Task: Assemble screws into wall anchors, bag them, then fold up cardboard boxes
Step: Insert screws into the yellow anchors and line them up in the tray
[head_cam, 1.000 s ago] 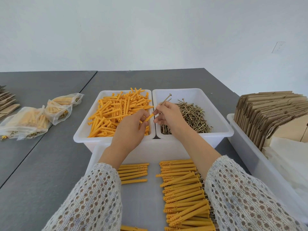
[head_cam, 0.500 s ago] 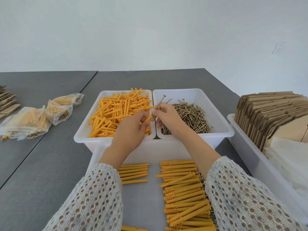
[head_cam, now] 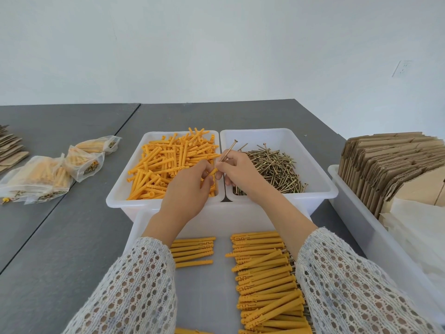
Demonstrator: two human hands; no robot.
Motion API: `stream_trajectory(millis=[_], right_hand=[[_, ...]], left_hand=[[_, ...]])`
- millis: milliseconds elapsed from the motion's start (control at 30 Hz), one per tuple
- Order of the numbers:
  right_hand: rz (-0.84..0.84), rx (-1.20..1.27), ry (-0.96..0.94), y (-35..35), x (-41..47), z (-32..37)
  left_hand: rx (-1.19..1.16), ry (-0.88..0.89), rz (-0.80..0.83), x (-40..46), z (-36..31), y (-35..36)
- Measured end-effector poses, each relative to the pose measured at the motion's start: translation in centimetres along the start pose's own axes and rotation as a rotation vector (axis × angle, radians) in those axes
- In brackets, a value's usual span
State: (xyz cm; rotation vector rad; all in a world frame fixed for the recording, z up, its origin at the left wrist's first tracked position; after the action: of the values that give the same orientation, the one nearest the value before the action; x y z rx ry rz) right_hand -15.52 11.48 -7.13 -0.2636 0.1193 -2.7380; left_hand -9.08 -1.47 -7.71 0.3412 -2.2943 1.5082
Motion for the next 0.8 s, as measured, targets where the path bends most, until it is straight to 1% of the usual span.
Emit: stream_trajectory(millis=[233, 533, 800], right_hand=[[-0.006, -0.077, -0.039, 0.34, -0.09, 0.14], [-0.062, -0.207, -0.087, 0.65, -0.43, 0.48], [-0.076, -0.28, -0.104, 0.89, -0.52, 0.83]], left_hand=[[0.001, -0.002, 0.02, -0.04, -0.11, -0.12], [0.043, -0.021, 0.121, 0.03, -0.02, 0.12], [0.038, -0.018, 0.174, 0.02, -0.17, 0.06]])
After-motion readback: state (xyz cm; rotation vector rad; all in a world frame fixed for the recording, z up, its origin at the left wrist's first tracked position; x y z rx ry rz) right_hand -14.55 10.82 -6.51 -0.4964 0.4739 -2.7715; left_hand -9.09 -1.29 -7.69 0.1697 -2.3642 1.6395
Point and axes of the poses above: each hand's wrist, its own x-axis towards the middle knuckle, its own y-axis out of the palm, z = x × y, the point moved 5 cm from there along x, towards the middle knuckle, and after that the axes turned 11 degrees about x, right-handed, at the moved point
